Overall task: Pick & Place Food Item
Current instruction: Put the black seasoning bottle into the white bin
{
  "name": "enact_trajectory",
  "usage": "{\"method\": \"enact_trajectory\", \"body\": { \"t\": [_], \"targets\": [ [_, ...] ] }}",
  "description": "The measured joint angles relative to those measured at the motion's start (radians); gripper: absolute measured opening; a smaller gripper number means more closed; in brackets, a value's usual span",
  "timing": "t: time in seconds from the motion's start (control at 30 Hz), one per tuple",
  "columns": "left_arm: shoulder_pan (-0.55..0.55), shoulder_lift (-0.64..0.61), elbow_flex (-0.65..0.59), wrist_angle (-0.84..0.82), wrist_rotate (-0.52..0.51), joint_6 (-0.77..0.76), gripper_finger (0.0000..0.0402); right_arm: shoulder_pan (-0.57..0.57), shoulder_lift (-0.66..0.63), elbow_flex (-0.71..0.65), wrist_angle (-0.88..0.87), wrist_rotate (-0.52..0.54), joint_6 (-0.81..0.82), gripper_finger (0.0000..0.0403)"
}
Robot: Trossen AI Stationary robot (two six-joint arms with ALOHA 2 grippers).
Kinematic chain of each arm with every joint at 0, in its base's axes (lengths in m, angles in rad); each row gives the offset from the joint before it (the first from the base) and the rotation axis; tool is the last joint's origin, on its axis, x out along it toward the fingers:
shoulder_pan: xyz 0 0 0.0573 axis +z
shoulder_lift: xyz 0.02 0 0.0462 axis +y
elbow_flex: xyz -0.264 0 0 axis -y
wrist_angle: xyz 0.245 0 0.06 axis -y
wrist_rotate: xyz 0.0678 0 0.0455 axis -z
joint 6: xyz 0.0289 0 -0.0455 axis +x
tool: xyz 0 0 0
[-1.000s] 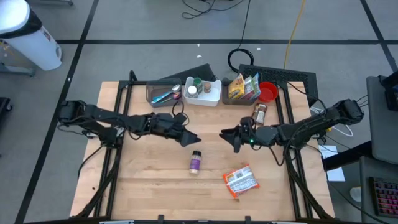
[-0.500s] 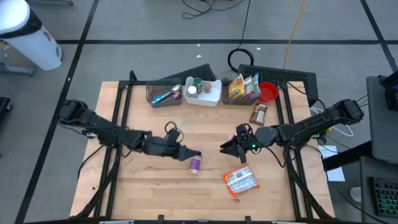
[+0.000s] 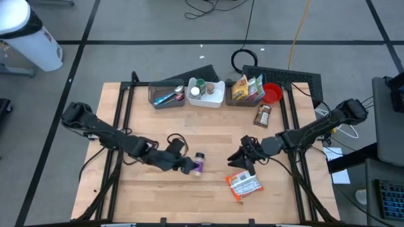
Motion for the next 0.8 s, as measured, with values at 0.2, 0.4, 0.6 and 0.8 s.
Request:
{"method": "enact_trajectory", "body": {
  "t": [0.2,0.4,0.6,0.8],
  "targets": [
    [0.038,0.141,0.203,-0.384,0.18,-0.159,0.0246,0.012,0.0,0.0,-0.006,0.001,0.024,0.0144],
    [0.084,0.281,0.295,-0.412,0.303,-0.176,0.0246,0.016,0.0,0.0,-0.008,0.001,0.03,0.0144],
    [0.139,0.378,0.346,-0.479,0.37,-0.103,0.0246,0.051,0.0,0.0,-0.018,0.001,0.054,0.0144],
    [0.165,0.405,0.347,-0.516,0.372,-0.088,0.0246,0.082,0.0,0.0,-0.033,0.029,0.079,0.0144]
  ]
}}
